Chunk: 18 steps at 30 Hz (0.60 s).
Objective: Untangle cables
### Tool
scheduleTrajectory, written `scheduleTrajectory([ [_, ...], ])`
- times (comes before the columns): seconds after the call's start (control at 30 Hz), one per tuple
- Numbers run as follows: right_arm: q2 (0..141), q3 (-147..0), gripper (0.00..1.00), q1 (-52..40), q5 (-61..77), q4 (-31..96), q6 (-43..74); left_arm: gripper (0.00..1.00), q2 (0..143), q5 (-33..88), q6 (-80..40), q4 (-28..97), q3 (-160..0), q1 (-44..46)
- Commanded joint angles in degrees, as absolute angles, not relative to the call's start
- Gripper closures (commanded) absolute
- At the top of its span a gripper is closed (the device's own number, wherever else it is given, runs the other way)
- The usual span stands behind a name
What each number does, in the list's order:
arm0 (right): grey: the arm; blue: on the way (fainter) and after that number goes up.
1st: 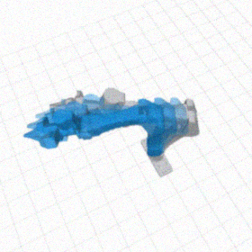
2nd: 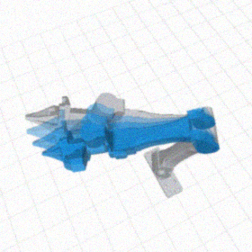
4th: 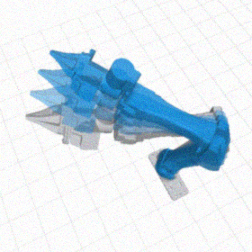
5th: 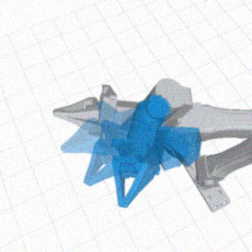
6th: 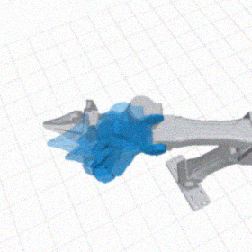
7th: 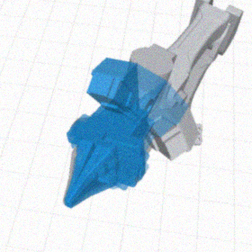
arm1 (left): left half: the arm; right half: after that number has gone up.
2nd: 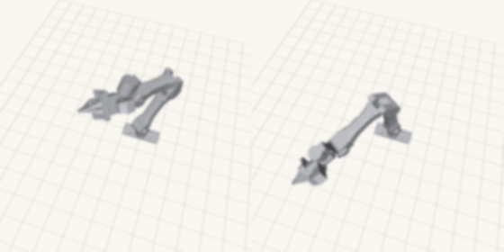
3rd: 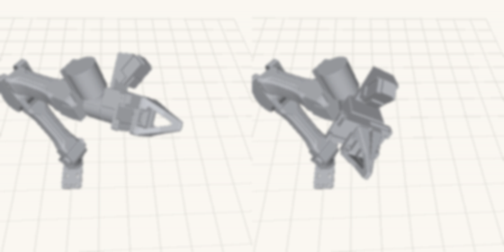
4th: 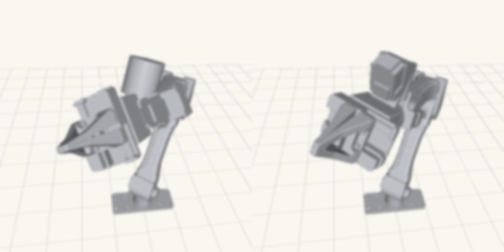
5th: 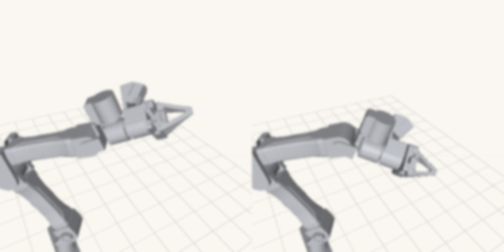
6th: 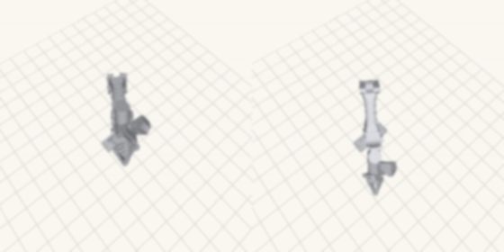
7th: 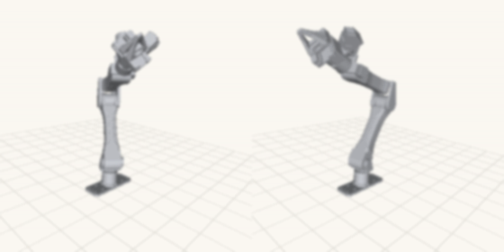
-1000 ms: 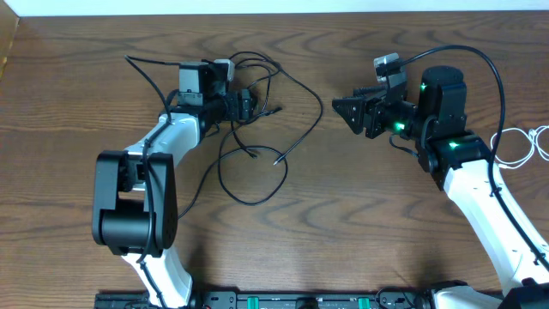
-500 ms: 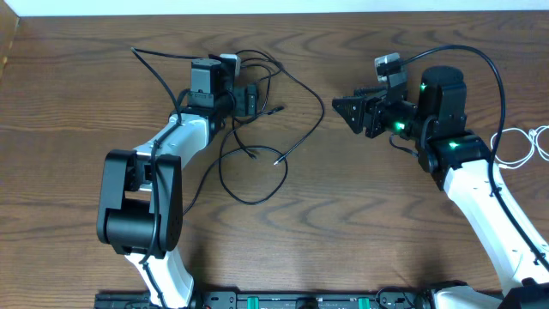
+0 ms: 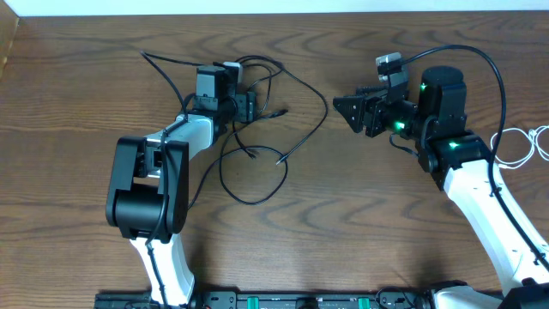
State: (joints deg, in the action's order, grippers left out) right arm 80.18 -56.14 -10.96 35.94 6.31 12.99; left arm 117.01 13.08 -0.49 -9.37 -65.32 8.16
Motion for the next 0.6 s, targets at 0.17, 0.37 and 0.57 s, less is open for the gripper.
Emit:
scheduleTrajectory([
  [0.17,80.14,-56.45,0.36,-11.35,35.46,6.20,13.26,0.92,117.49,12.40,0.16,-9.34,-65.80,8.12],
  [0.37,80.14,-56.45,0.36,-11.35,35.44,6.24,13.26,0.93,113.78,13.04,-2.35,-9.23,-65.82,8.12],
  [0.57,80.14,-56.45,0.36,-11.35,35.48,6.26,13.28,0.93,102.59,13.85,-3.27,-7.31,-65.82,8.12],
])
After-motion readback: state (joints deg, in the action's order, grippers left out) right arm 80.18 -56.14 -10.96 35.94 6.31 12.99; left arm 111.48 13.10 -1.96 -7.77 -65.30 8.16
